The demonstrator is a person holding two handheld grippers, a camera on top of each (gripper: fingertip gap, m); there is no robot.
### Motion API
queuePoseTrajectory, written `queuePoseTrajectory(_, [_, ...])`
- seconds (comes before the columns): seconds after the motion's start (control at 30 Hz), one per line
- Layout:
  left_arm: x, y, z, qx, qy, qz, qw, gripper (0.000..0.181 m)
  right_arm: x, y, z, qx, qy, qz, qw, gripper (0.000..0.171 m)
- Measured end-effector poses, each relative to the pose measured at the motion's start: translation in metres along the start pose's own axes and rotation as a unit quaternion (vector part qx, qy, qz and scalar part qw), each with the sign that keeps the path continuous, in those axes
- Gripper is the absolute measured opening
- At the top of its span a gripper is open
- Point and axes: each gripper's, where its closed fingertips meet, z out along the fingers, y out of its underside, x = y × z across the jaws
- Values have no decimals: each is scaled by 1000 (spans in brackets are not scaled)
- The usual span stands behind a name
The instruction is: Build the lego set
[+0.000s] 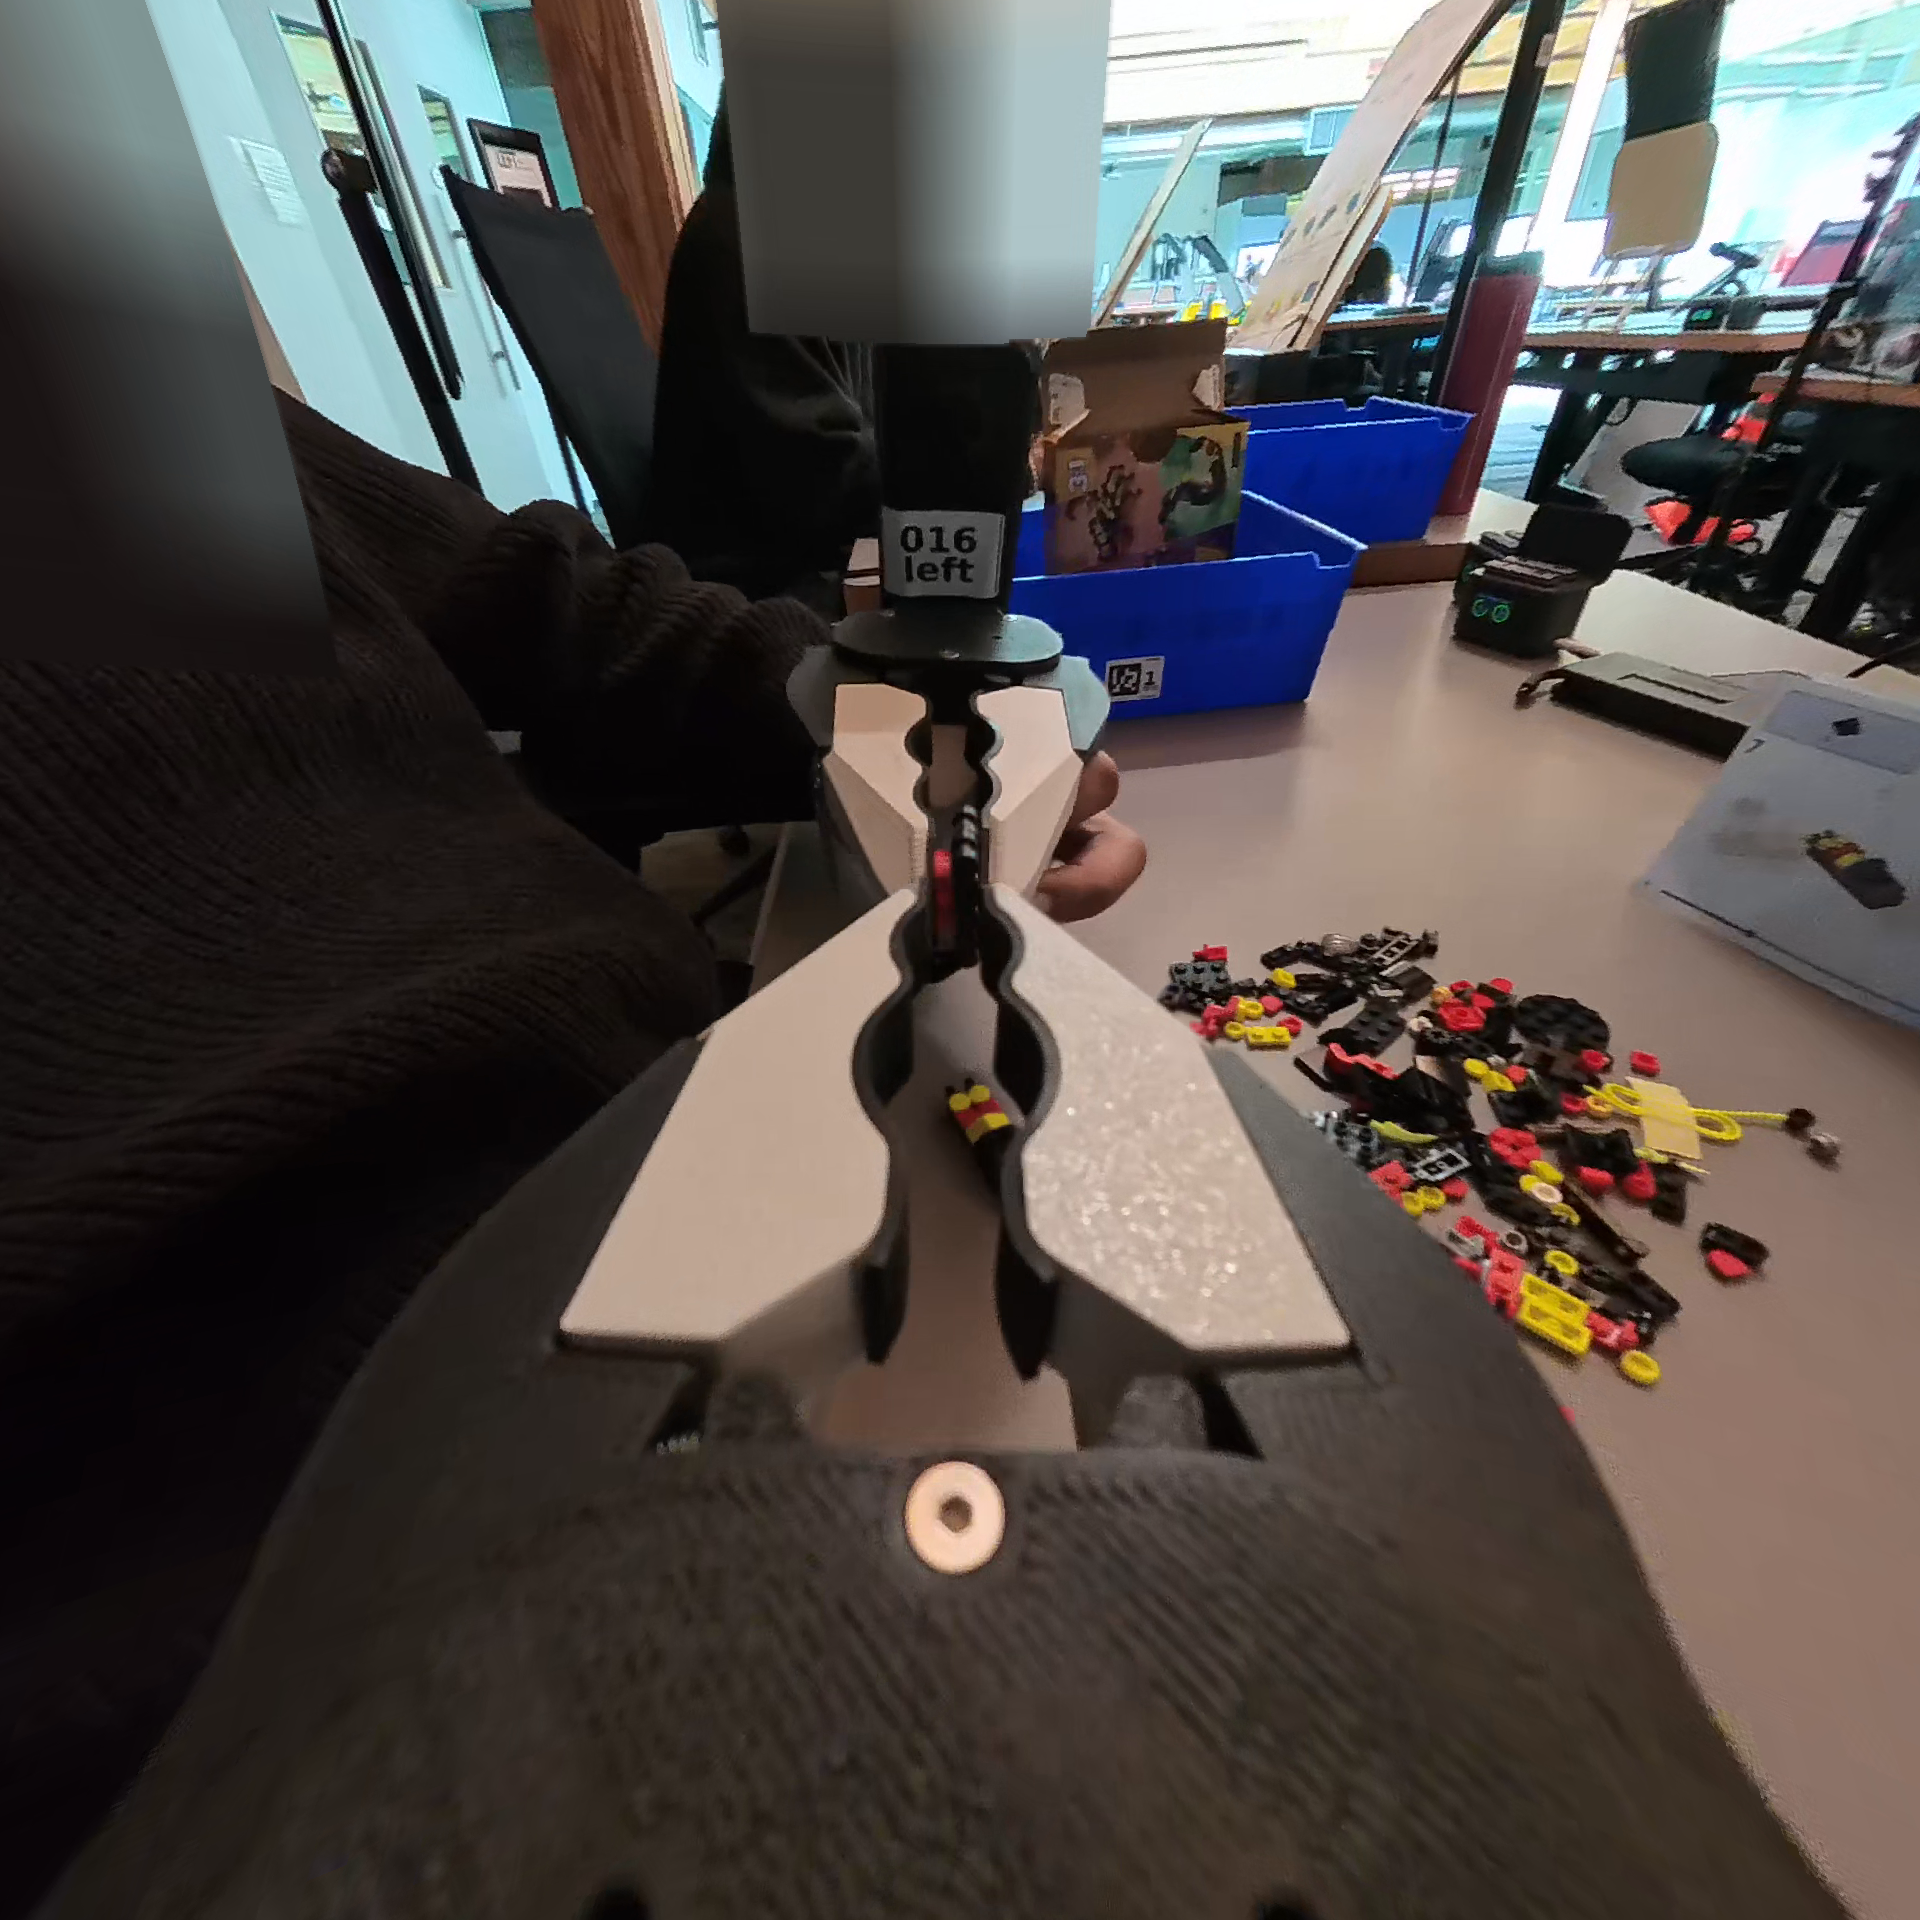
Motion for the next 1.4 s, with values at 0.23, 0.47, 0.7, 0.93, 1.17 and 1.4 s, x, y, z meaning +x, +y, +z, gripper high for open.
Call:
queuePoseTrajectory(0.23, [1,2,1,-6,4,-3,1000,6,-1,3,1,-8,-6,7,1000,7])
queuePoseTrajectory(0.47, [0,3,2,-10,0,-2,1000,6,0,5,1,-20,-10,25,999,6])
queuePoseTrajectory(0.7, [-2,2,1,-2,-10,9,1000,5,1,4,2,-16,-4,23,1000,6])
queuePoseTrajectory(0.93, [-3,3,-1,-3,-16,25,1000,9,4,4,0,-9,-4,34,999,7])
queuePoseTrajectory(1.17, [-5,2,-2,-1,-17,18,1000,8,3,10,2,-22,-4,29,999,7])
queuePoseTrajectory(1.4, [-4,4,-1,-14,-5,6,1000,6,3,11,2,-25,-4,27,999,7])
